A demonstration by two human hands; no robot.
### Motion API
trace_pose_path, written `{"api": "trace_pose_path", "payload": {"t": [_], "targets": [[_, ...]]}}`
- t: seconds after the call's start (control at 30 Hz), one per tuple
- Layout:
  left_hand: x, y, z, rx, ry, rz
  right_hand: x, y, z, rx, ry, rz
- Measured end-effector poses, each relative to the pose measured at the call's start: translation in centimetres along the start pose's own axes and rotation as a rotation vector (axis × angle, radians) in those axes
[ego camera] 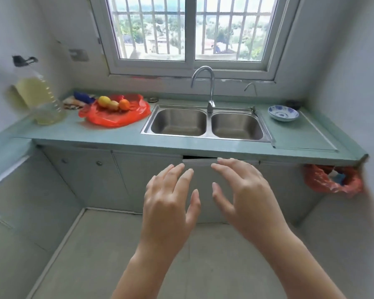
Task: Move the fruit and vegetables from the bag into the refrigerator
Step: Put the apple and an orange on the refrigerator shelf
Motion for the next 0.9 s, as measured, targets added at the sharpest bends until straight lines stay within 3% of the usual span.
{"api": "trace_pose_path", "payload": {"t": [0.4,0.9], "targets": [[-6.8,-2.5,-25.7,-0.13,-0.098,0.027,-14.9,18.6,-13.0,-0.106,-0.066,-0.059],[-17.1,5.3,-45.1,-0.225,-0.209,-0.017,-32.8,36.3,-15.2,-0.199,-0.16,-0.125]]}}
Point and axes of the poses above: each hand's wrist, its own x-axis away from the middle knuckle, its own y-axis out of the palm, z = x × y, the point moved 10 cm from there along -x, towards the middle knuckle, and after that the axes turned 9 degrees about y, right-handed, at the moved point
